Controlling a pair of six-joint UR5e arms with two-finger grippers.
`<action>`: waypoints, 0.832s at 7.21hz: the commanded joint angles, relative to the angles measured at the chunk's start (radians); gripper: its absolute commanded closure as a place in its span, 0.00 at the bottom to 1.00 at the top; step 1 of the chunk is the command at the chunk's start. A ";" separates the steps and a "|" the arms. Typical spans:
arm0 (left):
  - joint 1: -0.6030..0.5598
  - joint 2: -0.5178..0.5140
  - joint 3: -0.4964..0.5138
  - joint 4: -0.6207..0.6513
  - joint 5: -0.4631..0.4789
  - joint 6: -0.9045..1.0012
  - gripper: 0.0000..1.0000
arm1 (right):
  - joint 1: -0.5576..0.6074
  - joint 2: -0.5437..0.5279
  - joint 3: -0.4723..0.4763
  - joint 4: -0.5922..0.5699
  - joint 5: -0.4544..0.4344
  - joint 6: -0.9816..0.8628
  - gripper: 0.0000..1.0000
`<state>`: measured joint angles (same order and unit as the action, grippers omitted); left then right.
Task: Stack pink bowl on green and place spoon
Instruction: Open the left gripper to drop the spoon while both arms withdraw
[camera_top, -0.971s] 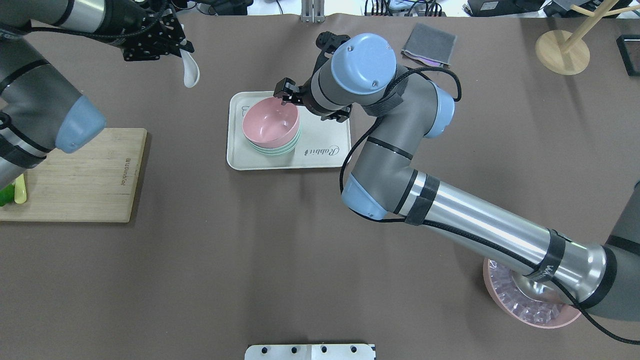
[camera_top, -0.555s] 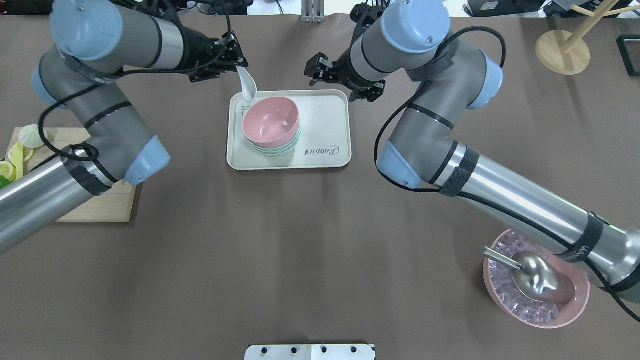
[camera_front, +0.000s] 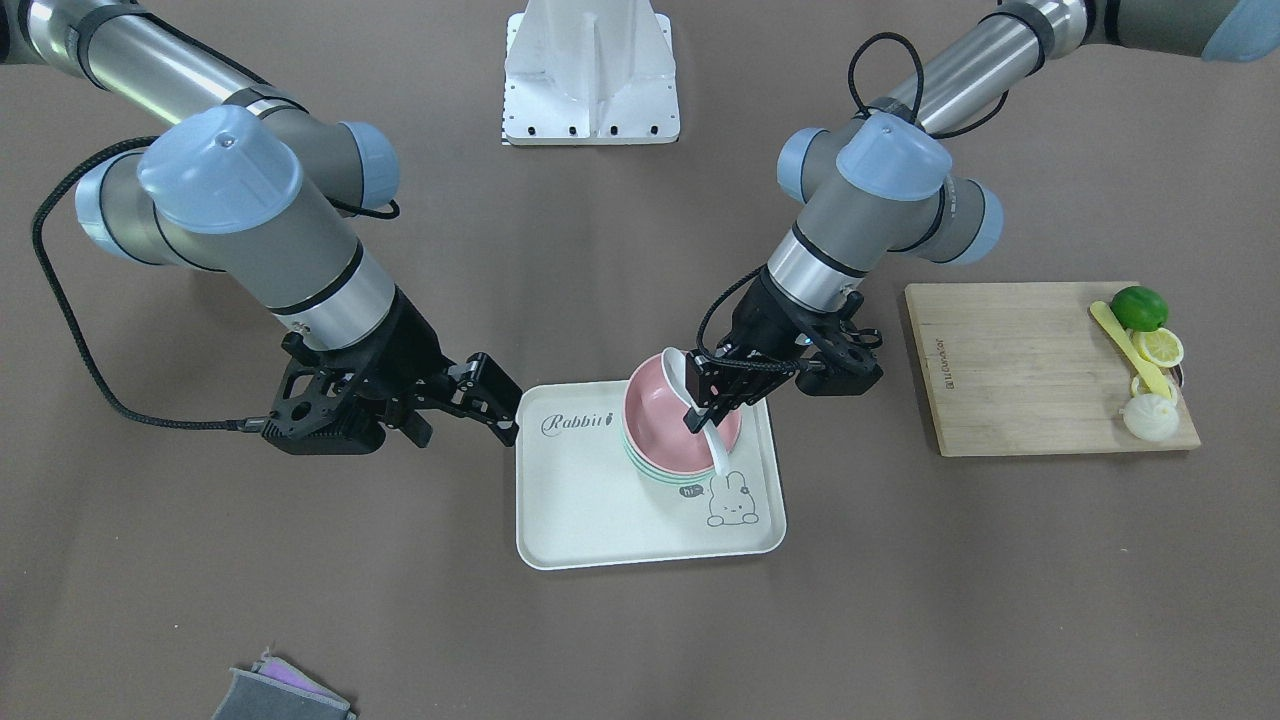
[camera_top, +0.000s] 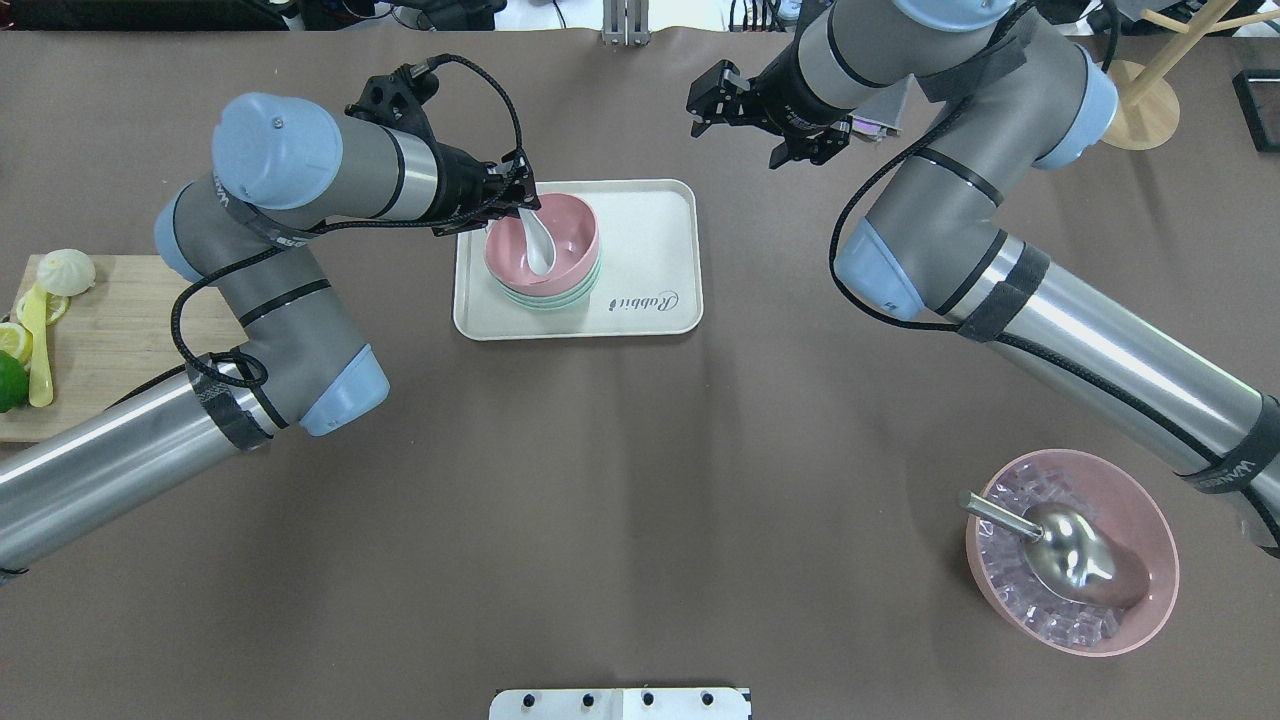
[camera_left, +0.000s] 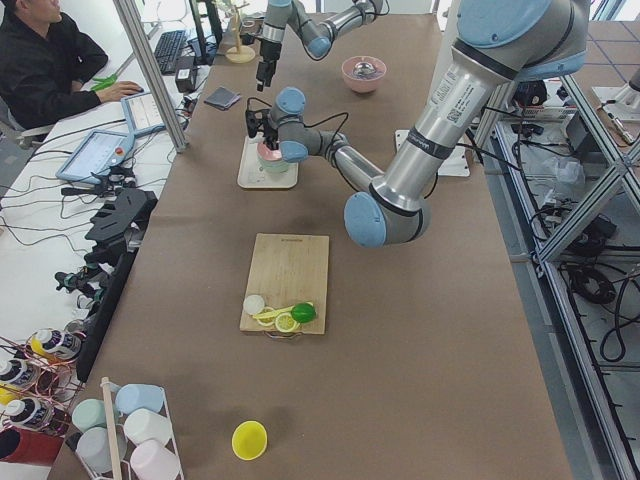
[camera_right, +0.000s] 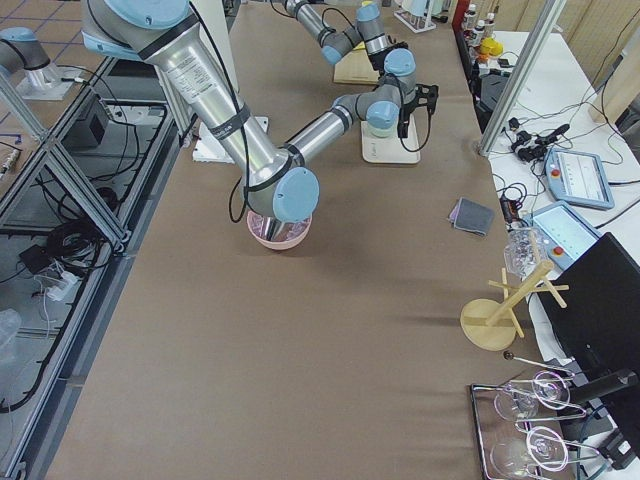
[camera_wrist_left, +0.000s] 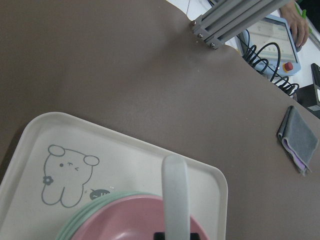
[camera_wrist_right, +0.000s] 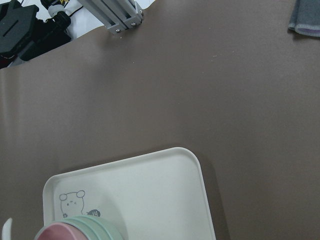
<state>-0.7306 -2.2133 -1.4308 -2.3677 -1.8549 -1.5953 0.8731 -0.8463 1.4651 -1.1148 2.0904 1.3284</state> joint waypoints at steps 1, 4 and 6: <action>-0.003 -0.003 0.007 0.013 0.003 0.005 0.02 | 0.021 -0.017 0.008 0.000 0.016 -0.035 0.00; -0.067 0.009 -0.045 0.138 -0.001 0.163 0.02 | 0.105 -0.107 0.073 -0.052 0.095 -0.203 0.00; -0.130 0.119 -0.205 0.283 -0.001 0.419 0.02 | 0.226 -0.257 0.222 -0.246 0.175 -0.518 0.00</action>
<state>-0.8183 -2.1633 -1.5365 -2.1657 -1.8550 -1.3270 1.0202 -1.0168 1.6033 -1.2455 2.2133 1.0004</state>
